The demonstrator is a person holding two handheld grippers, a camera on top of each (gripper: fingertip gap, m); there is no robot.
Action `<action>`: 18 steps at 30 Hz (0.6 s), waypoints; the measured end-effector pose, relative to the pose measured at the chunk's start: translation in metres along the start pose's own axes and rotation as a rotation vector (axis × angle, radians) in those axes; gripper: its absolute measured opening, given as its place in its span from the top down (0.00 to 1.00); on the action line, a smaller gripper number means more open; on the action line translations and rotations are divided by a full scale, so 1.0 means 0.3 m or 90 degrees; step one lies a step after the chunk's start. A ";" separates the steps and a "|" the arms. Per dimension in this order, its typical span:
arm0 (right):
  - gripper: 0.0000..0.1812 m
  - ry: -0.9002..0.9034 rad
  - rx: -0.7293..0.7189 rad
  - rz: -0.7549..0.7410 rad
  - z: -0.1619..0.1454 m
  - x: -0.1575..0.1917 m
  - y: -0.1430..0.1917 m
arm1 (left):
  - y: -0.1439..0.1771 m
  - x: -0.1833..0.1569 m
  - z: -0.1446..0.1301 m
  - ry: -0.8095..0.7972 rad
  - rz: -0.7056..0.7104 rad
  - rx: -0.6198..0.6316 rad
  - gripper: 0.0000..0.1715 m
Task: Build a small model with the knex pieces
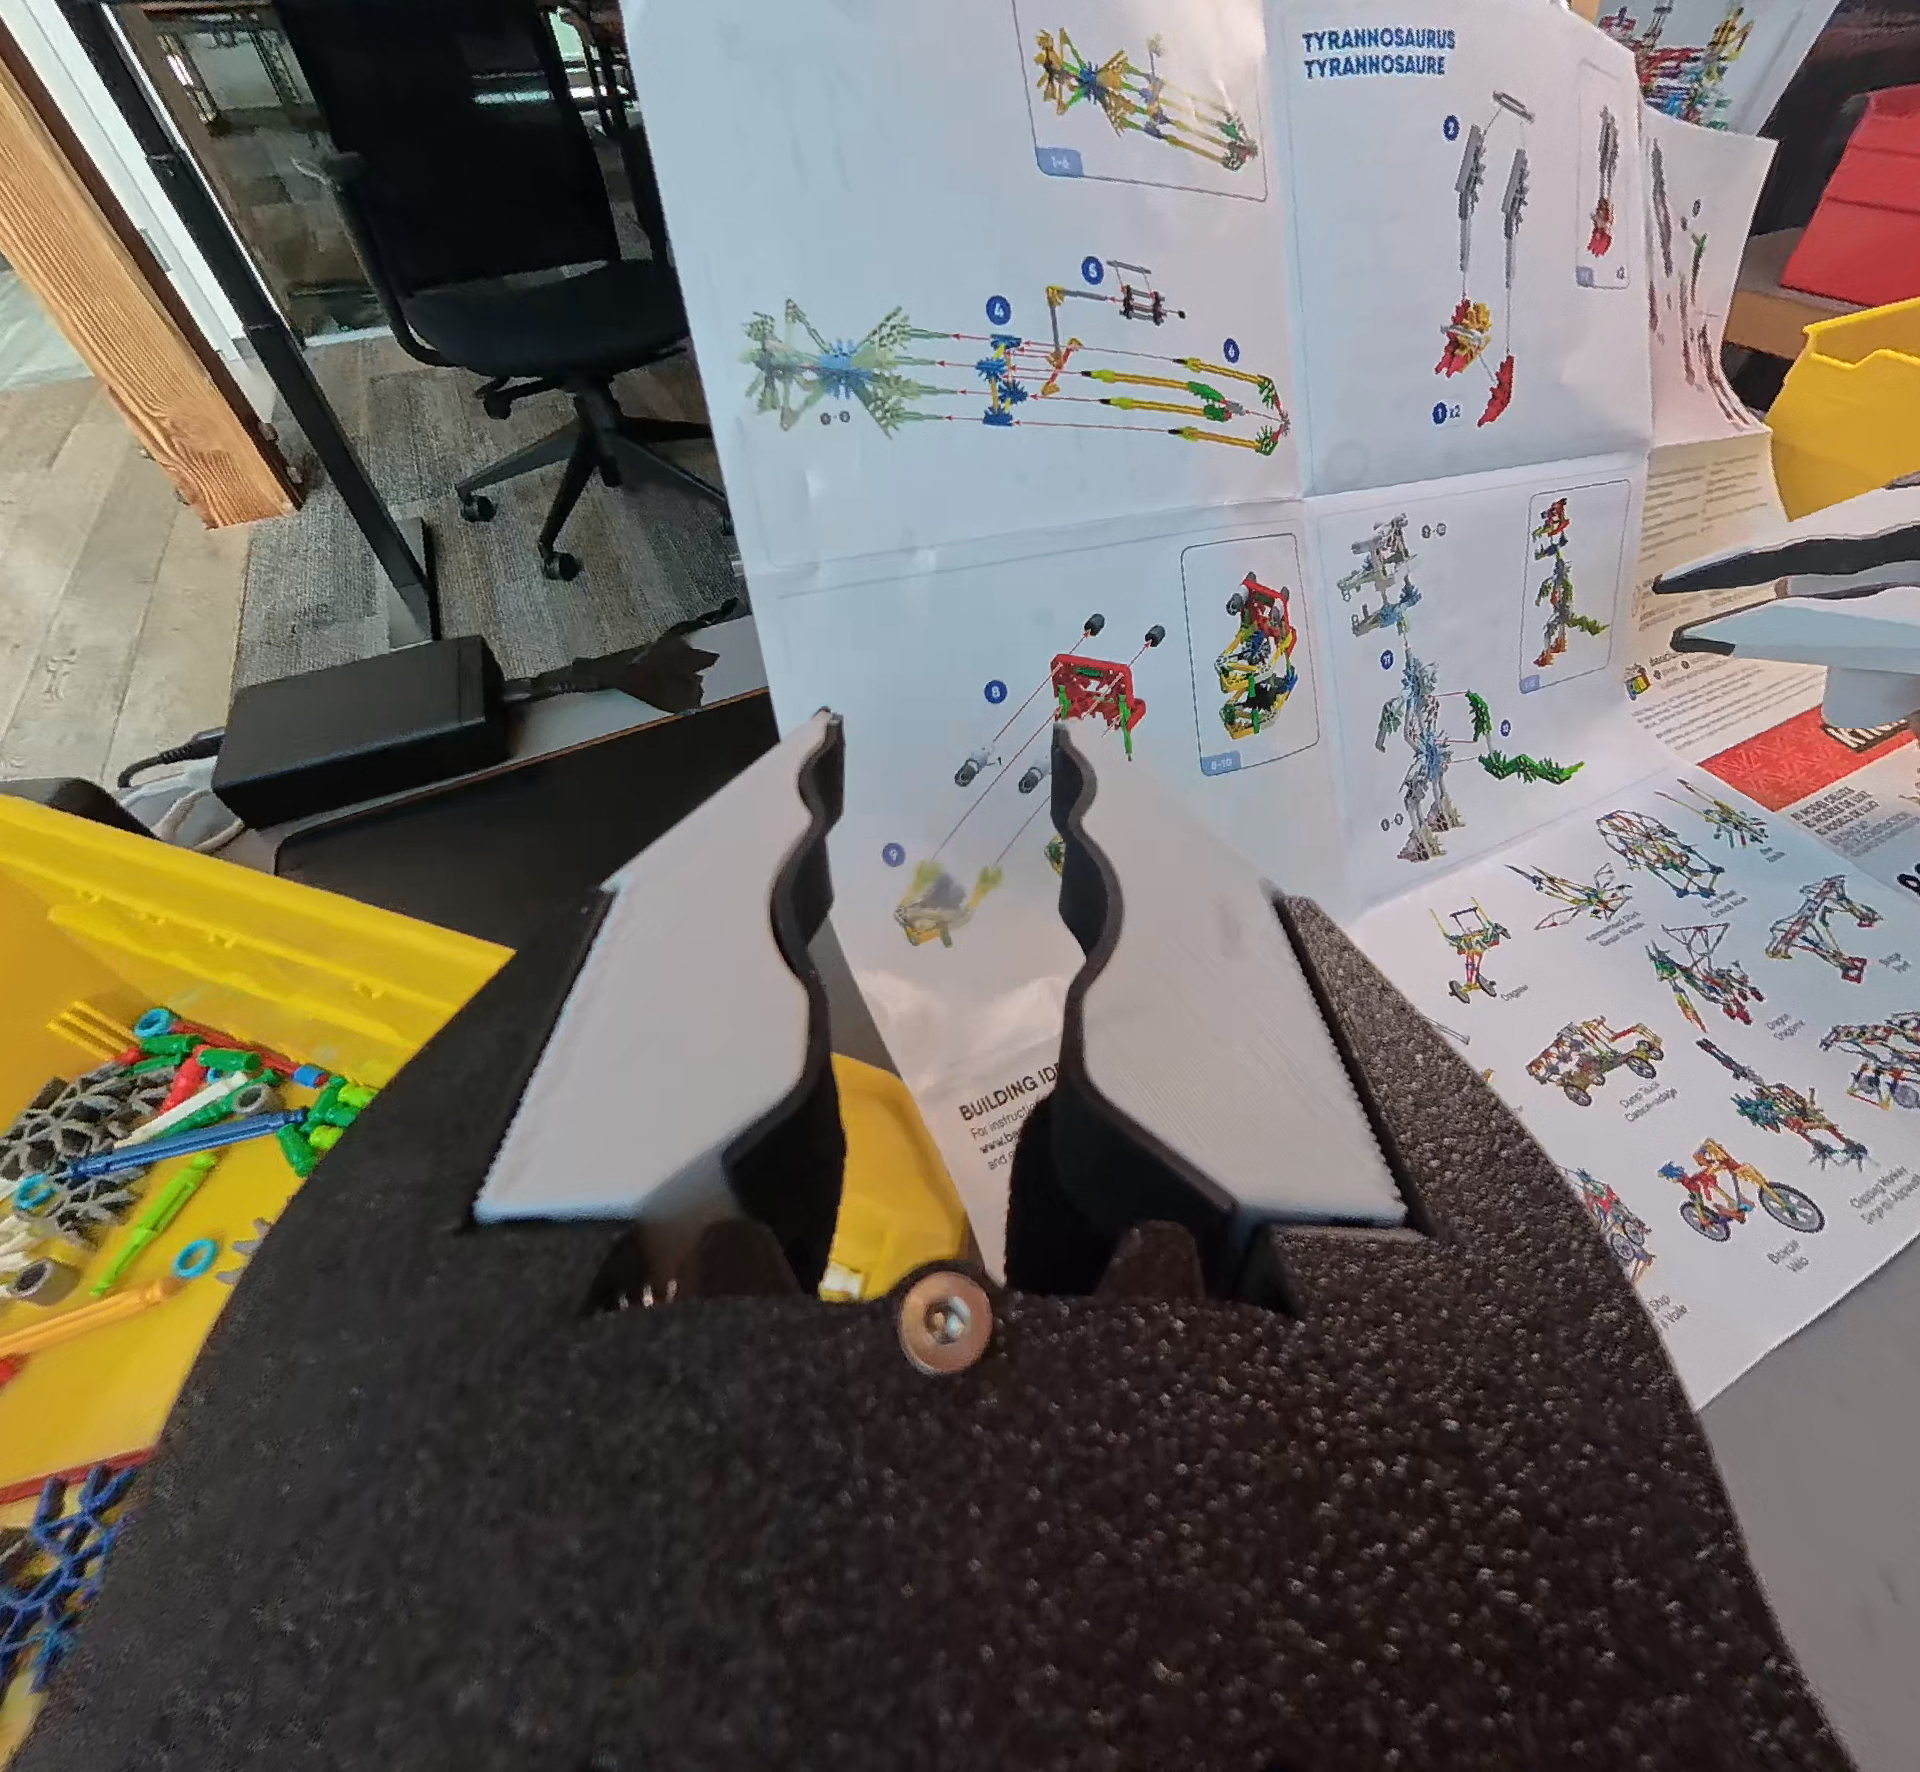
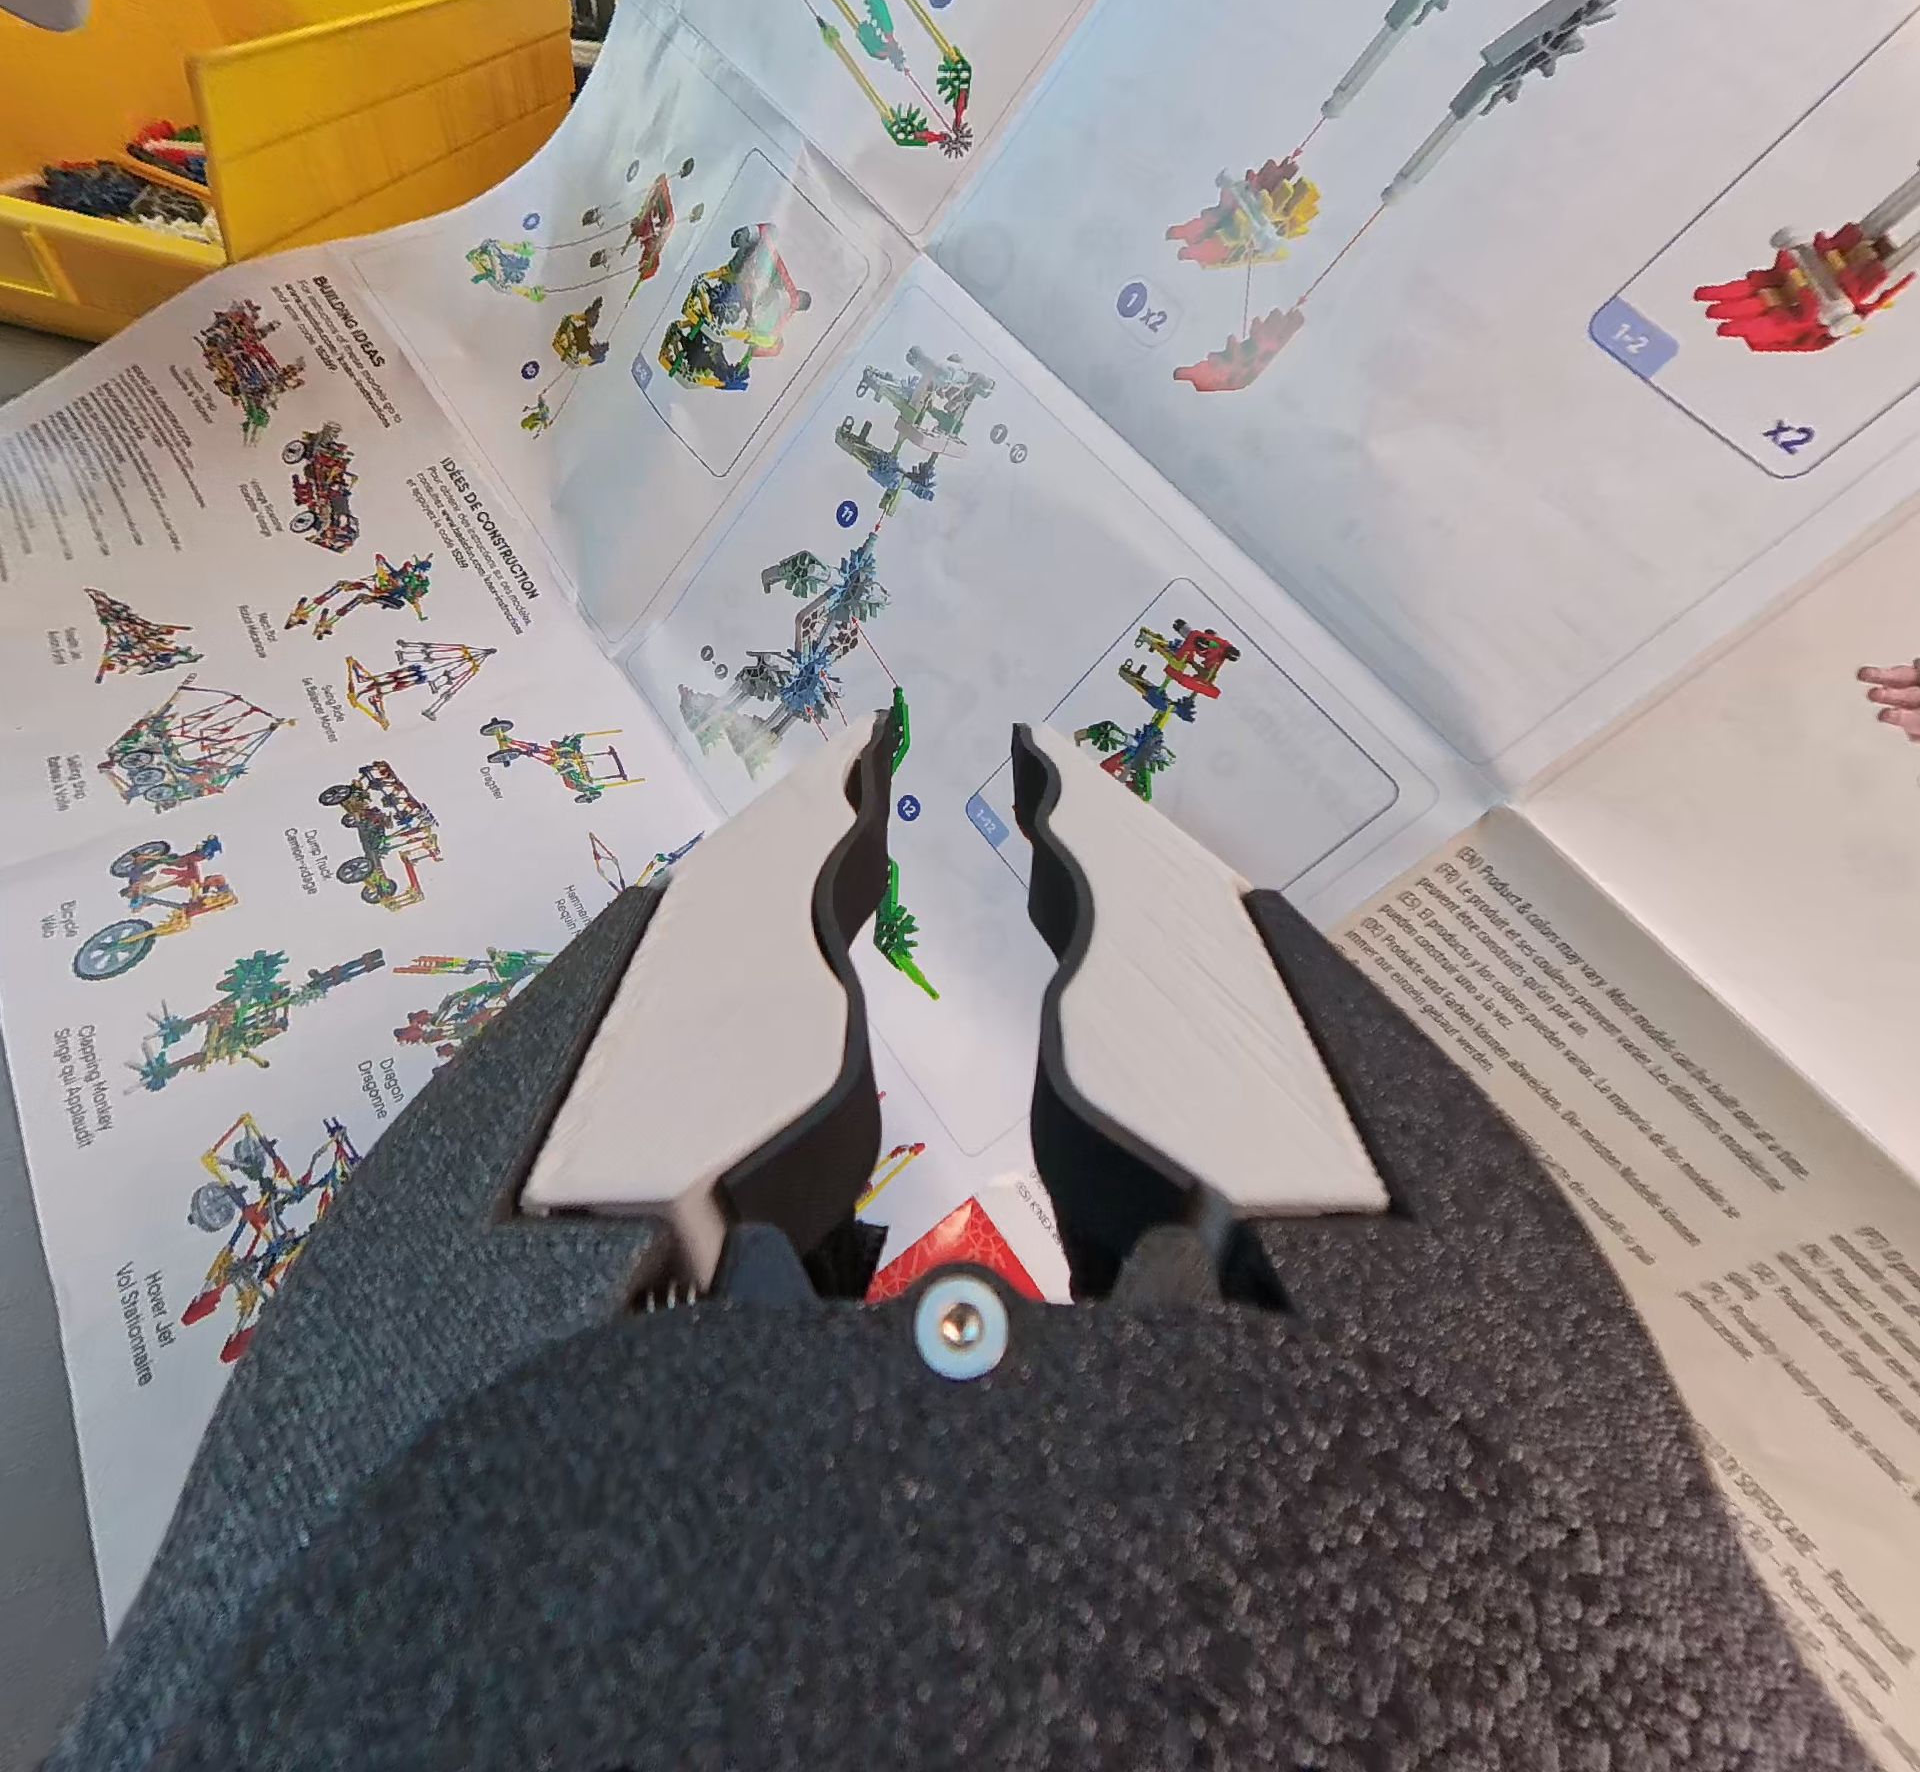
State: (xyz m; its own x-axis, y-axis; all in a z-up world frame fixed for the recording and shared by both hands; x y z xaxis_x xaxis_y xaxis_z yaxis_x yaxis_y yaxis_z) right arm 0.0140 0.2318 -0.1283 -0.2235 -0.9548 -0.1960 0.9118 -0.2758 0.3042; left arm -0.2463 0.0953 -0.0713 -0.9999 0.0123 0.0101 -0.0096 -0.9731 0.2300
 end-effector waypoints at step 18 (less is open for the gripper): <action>0.88 0.015 0.003 0.027 -0.006 0.033 -0.010 | -0.011 -0.007 -0.081 0.008 -0.076 0.122 0.77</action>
State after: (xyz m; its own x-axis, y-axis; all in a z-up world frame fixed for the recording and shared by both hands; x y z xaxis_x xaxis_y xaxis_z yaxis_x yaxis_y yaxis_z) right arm 0.0097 0.2235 -0.1327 -0.1756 -0.9629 -0.2048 0.9185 -0.2351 0.3178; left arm -0.2446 0.0928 -0.0957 -0.9919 0.1209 -0.0399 -0.1265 -0.9033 0.4100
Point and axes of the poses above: each gripper's, where its closed fingertips meet, y back along the fingers, z out of its top, x = y × z across the jaws, the point moved 2 cm from there along y, back along the fingers
